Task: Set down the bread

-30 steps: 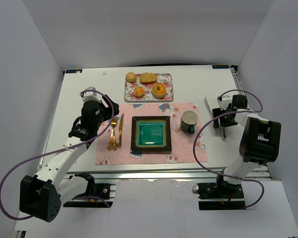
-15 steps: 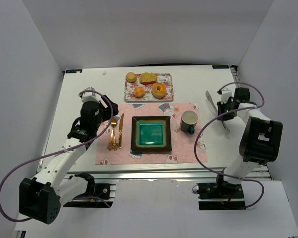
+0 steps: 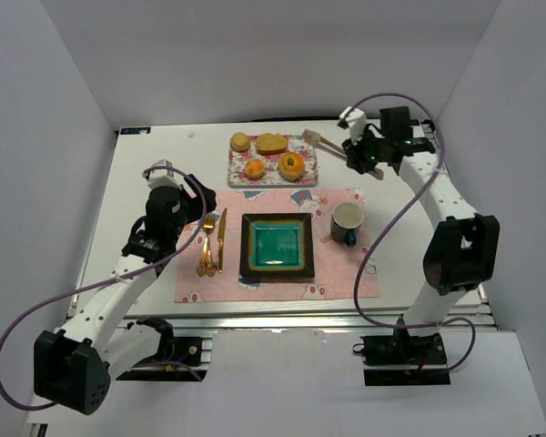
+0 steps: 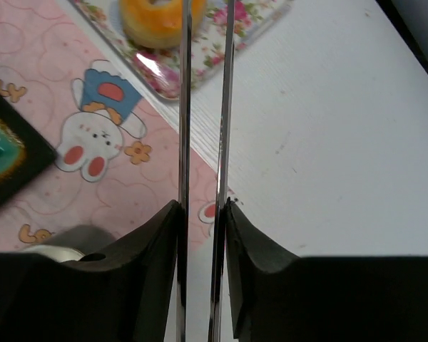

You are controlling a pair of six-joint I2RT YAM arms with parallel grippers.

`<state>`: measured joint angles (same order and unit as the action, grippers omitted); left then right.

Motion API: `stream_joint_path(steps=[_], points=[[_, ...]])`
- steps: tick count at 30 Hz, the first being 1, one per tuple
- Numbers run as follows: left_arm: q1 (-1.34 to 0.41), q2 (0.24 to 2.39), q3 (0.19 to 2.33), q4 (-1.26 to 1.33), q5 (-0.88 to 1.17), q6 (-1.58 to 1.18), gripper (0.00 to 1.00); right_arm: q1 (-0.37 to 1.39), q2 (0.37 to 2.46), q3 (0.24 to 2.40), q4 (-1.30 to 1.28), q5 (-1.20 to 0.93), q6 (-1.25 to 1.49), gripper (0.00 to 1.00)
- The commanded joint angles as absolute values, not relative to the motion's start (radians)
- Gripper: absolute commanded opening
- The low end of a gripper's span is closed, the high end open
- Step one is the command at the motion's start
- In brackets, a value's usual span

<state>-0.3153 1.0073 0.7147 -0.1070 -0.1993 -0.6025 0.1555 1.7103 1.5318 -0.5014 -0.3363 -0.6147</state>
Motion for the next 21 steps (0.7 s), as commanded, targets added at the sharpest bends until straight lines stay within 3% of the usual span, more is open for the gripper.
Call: stream_joint_path(steps=[1,14,21], points=[[-0.308,0.956,0.71,-0.121,-0.215,-0.603,0.87,0.216,1.762,1.632,-0.546,-0.319,-0.63,0.37],[-0.308,0.904,0.684,-0.149,-0.25,-0.607,0.88,0.399,1.899,1.769,-0.563,-0.264,-0.635,0.38],[-0.308,0.897,0.689,-0.166,-0.259,-0.601,0.88,0.497,1.939,1.756,-0.485,-0.233,-0.736,0.46]])
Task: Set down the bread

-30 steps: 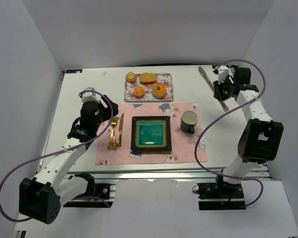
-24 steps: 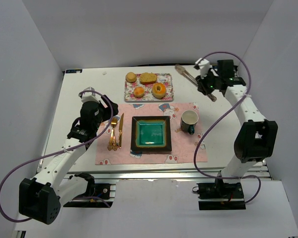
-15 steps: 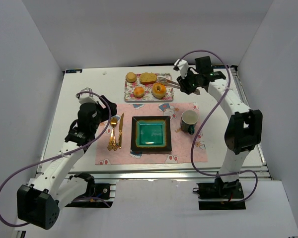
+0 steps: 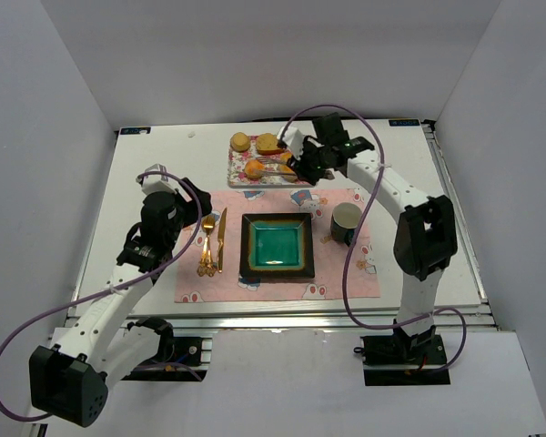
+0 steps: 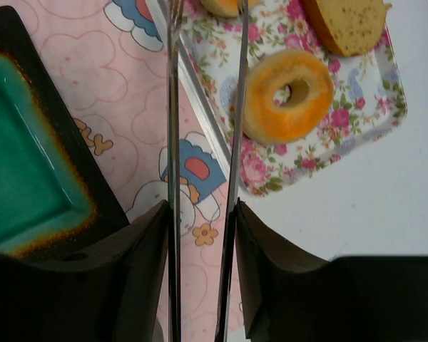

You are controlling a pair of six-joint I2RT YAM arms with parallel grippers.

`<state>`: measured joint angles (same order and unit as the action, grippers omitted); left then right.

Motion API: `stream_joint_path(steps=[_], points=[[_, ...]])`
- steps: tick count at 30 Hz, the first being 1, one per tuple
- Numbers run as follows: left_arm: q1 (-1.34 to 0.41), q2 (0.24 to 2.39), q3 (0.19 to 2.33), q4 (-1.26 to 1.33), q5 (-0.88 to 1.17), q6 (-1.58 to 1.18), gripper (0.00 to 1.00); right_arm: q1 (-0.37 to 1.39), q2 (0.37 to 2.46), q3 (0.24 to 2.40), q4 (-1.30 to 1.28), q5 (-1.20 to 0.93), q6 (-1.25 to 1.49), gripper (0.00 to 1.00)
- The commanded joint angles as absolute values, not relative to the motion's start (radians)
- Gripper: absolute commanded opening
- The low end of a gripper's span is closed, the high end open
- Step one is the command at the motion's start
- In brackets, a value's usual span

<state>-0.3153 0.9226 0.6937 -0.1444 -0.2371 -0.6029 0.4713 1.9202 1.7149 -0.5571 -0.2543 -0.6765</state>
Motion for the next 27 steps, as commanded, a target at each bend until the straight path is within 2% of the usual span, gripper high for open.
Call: stream_joint_path(steps=[1,7,18,27], points=[[-0.308,0.897,0.69,-0.17,-0.261,-0.6,0.88,0.509,1.953,1.756,-0.467,-0.224,-0.741,0.46],[-0.308,0.884,0.684,-0.178,-0.276,-0.603,0.88,0.531,1.986,1.766,-0.434,-0.187,-0.762,0.5],[-0.308,0.905,0.684,-0.164,-0.281,-0.603,0.88,0.552,1.97,1.697,-0.319,-0.138,-0.805,0.51],[-0.308,0.925,0.696,-0.158,-0.281,-0.592,0.88,0.571,1.996,1.694,-0.322,-0.13,-0.825,0.52]])
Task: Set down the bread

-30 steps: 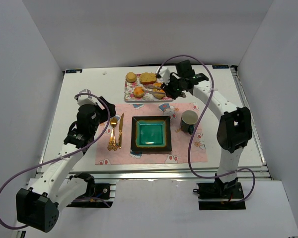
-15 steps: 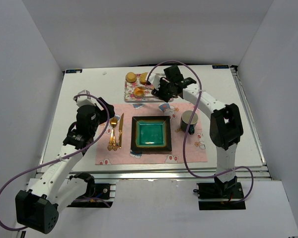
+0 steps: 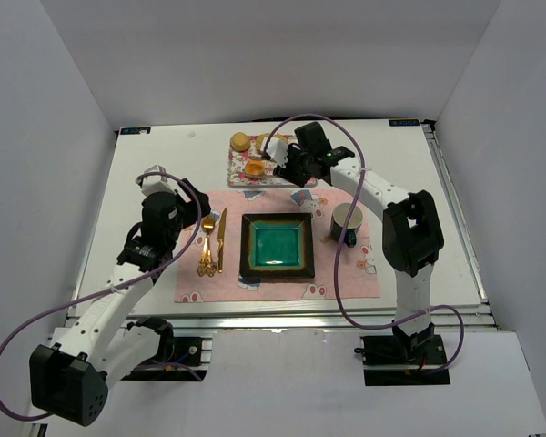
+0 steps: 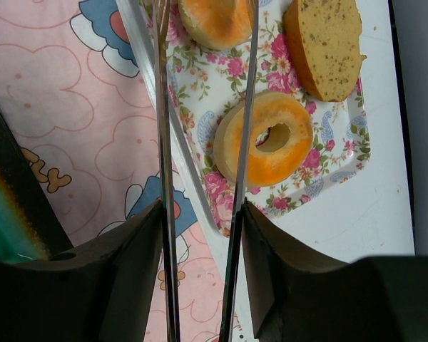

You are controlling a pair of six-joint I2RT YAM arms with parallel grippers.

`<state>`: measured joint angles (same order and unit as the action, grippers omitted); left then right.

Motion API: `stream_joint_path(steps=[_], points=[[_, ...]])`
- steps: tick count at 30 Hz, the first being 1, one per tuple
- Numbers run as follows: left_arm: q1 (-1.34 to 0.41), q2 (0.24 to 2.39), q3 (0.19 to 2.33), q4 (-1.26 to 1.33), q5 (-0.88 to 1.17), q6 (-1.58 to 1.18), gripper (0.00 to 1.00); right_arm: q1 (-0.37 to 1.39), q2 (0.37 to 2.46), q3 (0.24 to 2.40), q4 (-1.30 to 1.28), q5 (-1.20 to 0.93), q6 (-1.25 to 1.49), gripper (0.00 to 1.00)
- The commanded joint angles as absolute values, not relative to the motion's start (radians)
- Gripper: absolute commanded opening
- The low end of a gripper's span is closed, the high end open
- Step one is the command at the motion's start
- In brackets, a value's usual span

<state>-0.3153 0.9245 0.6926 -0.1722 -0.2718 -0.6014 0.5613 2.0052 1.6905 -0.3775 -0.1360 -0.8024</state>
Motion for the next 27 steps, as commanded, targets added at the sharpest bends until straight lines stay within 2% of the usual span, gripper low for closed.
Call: stream_joint_path(steps=[1,21,27], points=[[-0.308,0.928,0.698,-0.158,-0.281,-0.592,0.88,0.571,1.999,1.687,-0.318,-0.124,-0.83,0.52],[-0.307,0.954,0.701,-0.137,-0.281,-0.588,0.88,0.58,2.034,1.655,-0.305,-0.041,-0.885,0.52],[-0.307,0.953,0.703,-0.14,-0.285,-0.586,0.88,0.584,2.048,1.655,-0.296,-0.006,-0.896,0.46]])
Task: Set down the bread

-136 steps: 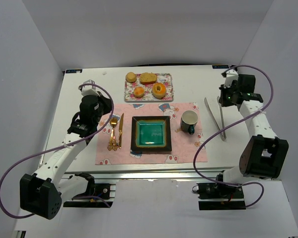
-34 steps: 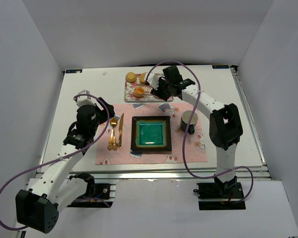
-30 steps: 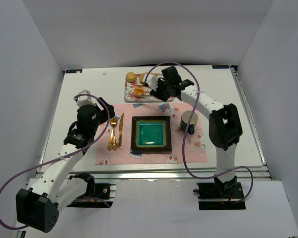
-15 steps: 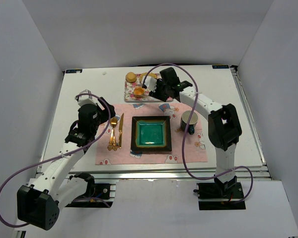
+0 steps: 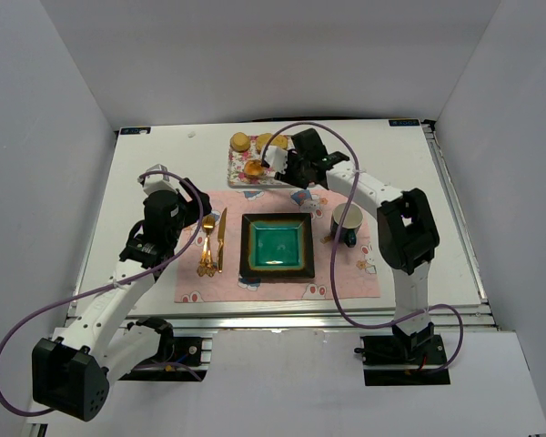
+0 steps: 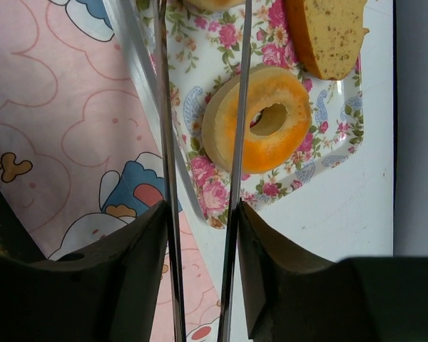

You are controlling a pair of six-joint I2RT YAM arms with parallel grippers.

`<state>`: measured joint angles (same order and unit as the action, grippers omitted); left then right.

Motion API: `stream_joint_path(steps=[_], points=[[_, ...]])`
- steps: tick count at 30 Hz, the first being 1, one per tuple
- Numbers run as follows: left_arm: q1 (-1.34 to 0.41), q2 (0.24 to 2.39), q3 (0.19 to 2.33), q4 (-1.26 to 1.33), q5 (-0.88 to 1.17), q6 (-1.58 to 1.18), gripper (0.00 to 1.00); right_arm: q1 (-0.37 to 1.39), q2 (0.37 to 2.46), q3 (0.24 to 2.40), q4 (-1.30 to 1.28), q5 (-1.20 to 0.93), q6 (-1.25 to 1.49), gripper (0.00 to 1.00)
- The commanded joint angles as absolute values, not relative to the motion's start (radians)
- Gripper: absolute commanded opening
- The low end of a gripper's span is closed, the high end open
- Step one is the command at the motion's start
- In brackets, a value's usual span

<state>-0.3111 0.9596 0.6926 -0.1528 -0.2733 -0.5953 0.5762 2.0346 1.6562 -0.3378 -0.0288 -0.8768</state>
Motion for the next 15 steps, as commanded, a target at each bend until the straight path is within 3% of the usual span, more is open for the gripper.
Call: stream_joint_path(steps=[1,8,15], points=[[-0.307,0.953,0.703,-0.14,-0.284,-0.586,0.89,0.586,2.048,1.654,-0.295,-0.003,-0.902,0.44],[-0.307,0.951,0.703,-0.135,-0.288,-0.586,0.88,0.586,2.043,1.658,-0.301,0.025,-0.91,0.14],[-0.305,0.951,0.704,-0.135,-0.288,-0.584,0.88,0.584,1.994,1.637,-0.305,-0.029,-0.888,0.02]])
